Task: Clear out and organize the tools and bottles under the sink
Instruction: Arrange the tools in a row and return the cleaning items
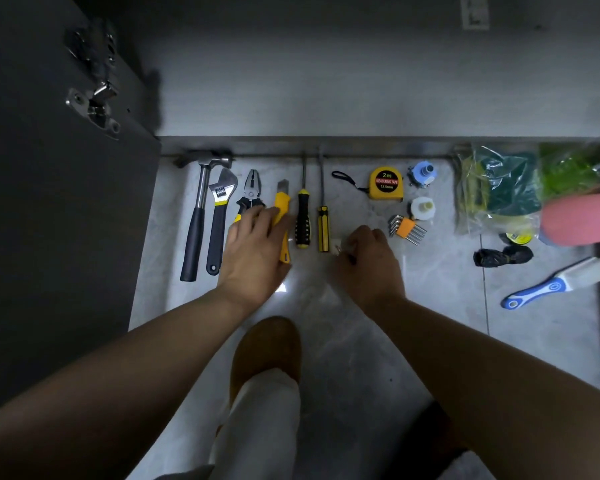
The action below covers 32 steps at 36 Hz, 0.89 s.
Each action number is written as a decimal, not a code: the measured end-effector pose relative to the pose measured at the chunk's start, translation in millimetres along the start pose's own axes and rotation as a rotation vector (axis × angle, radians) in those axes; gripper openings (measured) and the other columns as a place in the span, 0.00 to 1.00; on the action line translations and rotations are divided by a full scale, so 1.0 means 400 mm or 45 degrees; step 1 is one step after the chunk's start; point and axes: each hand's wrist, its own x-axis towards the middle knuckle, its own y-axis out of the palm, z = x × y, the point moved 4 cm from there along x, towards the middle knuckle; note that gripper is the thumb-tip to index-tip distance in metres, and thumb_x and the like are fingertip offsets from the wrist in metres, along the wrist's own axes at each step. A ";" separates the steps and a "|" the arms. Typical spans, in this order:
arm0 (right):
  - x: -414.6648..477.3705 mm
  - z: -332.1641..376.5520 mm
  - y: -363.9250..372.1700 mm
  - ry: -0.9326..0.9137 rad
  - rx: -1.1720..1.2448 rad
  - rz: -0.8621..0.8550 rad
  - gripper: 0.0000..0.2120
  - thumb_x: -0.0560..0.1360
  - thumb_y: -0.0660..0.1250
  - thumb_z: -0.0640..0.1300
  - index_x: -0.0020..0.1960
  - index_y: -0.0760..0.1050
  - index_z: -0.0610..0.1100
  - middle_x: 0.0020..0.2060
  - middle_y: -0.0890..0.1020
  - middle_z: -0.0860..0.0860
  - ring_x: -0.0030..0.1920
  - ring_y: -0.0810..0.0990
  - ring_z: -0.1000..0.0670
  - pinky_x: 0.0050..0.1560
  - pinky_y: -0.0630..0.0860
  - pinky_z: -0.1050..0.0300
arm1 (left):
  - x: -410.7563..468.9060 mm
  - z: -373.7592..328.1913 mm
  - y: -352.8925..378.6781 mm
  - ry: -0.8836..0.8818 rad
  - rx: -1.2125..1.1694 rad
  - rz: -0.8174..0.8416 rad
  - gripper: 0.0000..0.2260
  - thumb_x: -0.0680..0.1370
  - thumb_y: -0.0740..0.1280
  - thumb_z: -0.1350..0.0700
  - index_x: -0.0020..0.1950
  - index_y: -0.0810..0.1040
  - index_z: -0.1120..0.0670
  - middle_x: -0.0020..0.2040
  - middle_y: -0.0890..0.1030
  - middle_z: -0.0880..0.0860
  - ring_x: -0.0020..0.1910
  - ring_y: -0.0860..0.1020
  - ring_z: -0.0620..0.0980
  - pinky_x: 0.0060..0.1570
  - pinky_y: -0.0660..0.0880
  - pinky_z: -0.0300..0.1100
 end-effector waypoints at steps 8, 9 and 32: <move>-0.058 -0.083 -0.015 0.104 -0.027 -0.030 0.11 0.77 0.67 0.47 0.57 0.72 0.46 0.52 0.70 0.49 0.46 0.77 0.45 0.43 0.75 0.52 | 0.030 0.006 -0.021 -0.034 0.050 0.071 0.32 0.74 0.74 0.50 0.77 0.68 0.50 0.76 0.68 0.52 0.78 0.59 0.60 0.70 0.63 0.56; -0.062 -0.088 -0.016 0.106 -0.040 -0.039 0.11 0.77 0.67 0.47 0.58 0.72 0.46 0.53 0.70 0.49 0.47 0.77 0.45 0.43 0.74 0.53 | 0.039 0.007 -0.023 -0.044 0.052 0.070 0.31 0.74 0.74 0.50 0.76 0.68 0.50 0.76 0.68 0.52 0.78 0.58 0.60 0.70 0.63 0.56; -0.106 -0.216 -0.052 0.337 -0.237 0.057 0.11 0.76 0.68 0.45 0.56 0.69 0.46 0.54 0.72 0.46 0.46 0.78 0.41 0.45 0.77 0.46 | 0.020 -0.105 0.016 0.272 -0.081 -0.050 0.25 0.75 0.63 0.55 0.73 0.75 0.52 0.69 0.74 0.57 0.72 0.69 0.61 0.64 0.69 0.54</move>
